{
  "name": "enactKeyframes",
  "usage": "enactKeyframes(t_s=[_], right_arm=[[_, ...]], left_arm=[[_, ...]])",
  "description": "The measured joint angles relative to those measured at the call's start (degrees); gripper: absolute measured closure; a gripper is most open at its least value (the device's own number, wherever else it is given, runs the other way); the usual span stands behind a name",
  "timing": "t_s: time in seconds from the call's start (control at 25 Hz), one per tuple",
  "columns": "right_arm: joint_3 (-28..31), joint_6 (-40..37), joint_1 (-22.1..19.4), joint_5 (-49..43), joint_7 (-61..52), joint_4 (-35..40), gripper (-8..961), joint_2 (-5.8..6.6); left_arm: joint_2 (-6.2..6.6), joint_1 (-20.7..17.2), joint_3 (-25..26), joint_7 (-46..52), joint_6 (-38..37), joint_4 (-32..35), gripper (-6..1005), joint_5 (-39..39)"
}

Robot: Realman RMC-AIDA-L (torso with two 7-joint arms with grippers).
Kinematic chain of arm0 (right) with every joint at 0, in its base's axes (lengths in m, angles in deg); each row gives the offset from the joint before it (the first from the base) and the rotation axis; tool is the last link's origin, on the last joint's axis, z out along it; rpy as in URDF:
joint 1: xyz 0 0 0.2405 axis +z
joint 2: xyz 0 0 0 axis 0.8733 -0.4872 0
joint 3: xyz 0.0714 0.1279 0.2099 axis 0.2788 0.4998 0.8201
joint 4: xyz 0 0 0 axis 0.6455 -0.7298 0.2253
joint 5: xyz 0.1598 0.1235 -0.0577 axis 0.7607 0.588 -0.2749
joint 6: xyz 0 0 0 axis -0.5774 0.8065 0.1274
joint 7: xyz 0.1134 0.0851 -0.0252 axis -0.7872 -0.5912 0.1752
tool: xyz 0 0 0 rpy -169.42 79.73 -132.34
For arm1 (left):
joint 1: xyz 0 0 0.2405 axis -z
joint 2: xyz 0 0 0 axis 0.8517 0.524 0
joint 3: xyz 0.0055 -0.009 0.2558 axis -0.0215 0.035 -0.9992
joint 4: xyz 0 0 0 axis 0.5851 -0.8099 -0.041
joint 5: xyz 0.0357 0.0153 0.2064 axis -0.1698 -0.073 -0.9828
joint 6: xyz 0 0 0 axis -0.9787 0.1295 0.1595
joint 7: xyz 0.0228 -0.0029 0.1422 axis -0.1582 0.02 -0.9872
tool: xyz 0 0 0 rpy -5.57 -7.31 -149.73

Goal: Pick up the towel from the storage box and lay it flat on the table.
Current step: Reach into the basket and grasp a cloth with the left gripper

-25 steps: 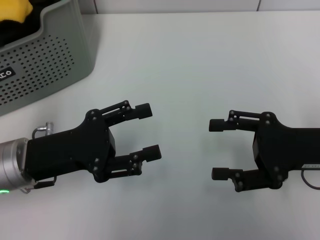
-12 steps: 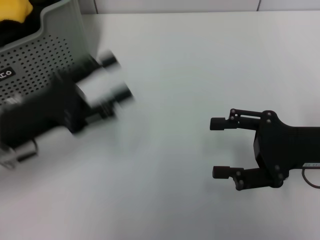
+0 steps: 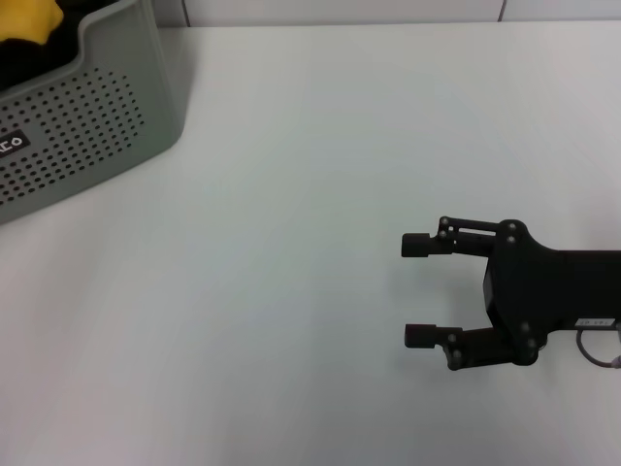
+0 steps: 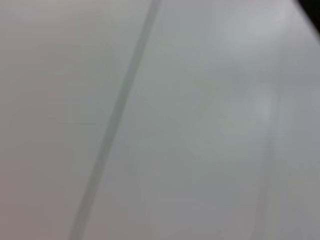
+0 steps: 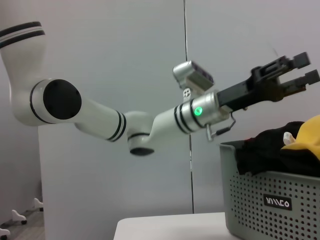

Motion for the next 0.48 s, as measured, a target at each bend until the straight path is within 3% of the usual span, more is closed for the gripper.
enactKeyframes(t_s=[0.16, 0.28, 0.48], right_arm=[[-0.04, -0.19, 0.46, -0.04, 0.73, -1.51, 163, -0.04], [-0.04, -0.32, 1.11, -0.07, 1.40, -2.73, 163, -0.04], [-0.04, -0.75, 1.79, -0.08, 1.89, -3.26, 163, -0.04]], left_arm=[[-0.09, -0.53, -0.41, 5.30, 14.12, 6.91, 249, -2.44], [-0.07, -0.32, -0.49, 10.11, 25.49, 11.75, 250, -9.55], [-0.07, 0.76, -0.62, 14.41, 33.24, 14.90, 255, -18.62]])
